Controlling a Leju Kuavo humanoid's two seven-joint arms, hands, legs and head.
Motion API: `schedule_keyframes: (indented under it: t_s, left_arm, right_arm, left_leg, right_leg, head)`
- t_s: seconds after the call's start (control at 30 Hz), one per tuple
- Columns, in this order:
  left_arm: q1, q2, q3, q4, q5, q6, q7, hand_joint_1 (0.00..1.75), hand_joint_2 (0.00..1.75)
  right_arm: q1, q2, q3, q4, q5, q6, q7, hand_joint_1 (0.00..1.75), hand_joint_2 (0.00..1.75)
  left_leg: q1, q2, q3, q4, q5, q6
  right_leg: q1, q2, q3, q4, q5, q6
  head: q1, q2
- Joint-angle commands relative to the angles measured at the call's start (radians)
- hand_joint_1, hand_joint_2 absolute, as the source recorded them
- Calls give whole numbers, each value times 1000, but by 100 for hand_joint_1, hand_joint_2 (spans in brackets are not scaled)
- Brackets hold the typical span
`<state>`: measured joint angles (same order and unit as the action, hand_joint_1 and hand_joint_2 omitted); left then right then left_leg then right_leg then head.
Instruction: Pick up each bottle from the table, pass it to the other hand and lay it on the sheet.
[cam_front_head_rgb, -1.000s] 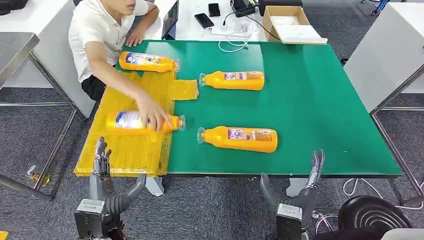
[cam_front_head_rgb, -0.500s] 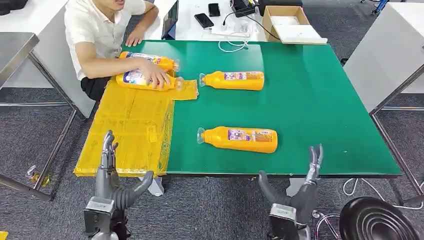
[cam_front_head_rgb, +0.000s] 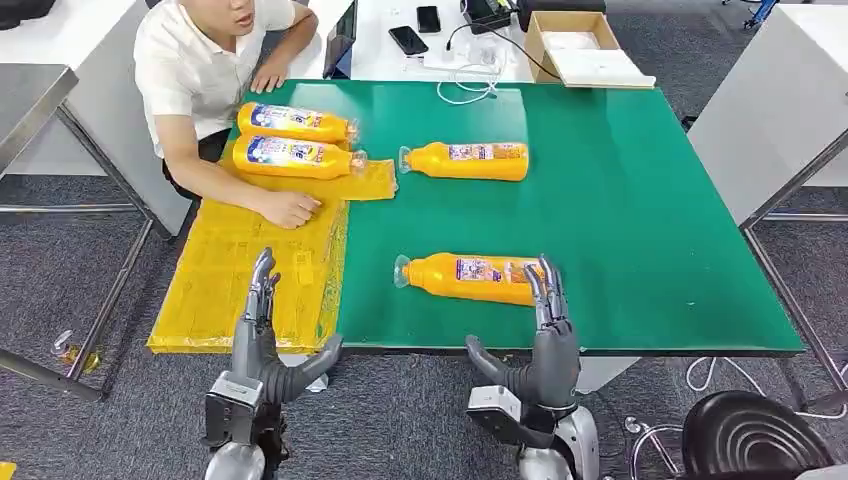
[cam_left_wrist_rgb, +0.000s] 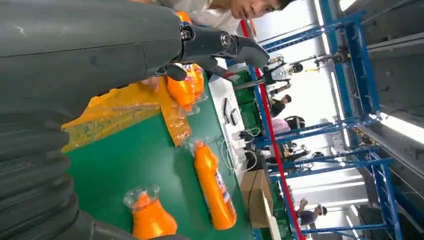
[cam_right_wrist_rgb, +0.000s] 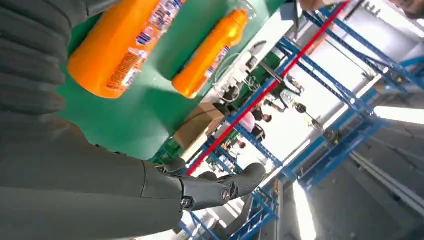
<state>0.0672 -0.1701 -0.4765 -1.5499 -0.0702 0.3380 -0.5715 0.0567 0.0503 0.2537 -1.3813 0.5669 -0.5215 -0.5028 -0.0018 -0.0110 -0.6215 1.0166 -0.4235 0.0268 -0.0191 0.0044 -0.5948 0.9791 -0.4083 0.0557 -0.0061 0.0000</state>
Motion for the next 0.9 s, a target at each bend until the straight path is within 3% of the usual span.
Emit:
schedule_keyframes:
  t_s: [0.03, 0.2, 0.43, 0.63, 0.7, 0.83, 0.9]
  left_arm:
    - [-51, 9, -30, 95, -3, 10, -1, 0, 175]
    - [-27, 15, -42, 101, -3, 22, 10, 0, 175]
    - [-40, 19, -16, 93, -1, 29, 15, 0, 175]
    - [-69, 29, -2, 137, 4, 23, 63, 0, 175]
    - [-70, 27, -3, 137, 2, 24, 65, 0, 175]
    - [-107, 41, -37, 138, -23, 6, 88, 0, 175]
    - [-112, 41, -37, 137, -23, 4, 90, 0, 175]
  right_arm:
    - [-68, -34, 15, 145, 23, -20, 12, 0, 175]
    - [-76, -35, -38, 241, 41, -20, 74, 0, 175]
    - [-85, -16, -50, 275, 44, -5, 73, 0, 175]
    - [-275, -23, -7, 541, 111, -6, 123, 0, 175]
    - [-285, -30, -9, 544, 111, 0, 123, 0, 175]
    - [-432, -71, -27, 697, 165, -8, 186, 0, 175]
    - [-450, -81, -32, 703, 163, 0, 183, 0, 175]
  left_leg:
    - [0, 0, 4, -2, -1, -1]
    - [1, 1, 5, -2, -1, -1]
    - [0, 1, 4, -2, -1, -1]
    - [1, 5, 5, -2, -1, -2]
    - [1, 6, 5, -2, -1, -2]
    - [0, 3, 3, -1, 1, 0]
    - [0, 4, 4, -1, 0, -1]
  right_leg:
    - [1, 0, 4, -2, -1, -2]
    - [1, 0, 5, -2, -1, -2]
    - [1, 0, 4, -2, -1, -2]
    - [1, 4, 4, -2, 1, -2]
    - [1, 4, 4, -2, 1, -3]
    - [0, 2, 3, -1, 1, -2]
    - [0, 3, 3, -1, 1, -2]
  head:
    - [0, 0]
    - [0, 0]
    - [0, 0]
    - [0, 0]
    - [0, 0]
    - [0, 0]
    - [0, 0]
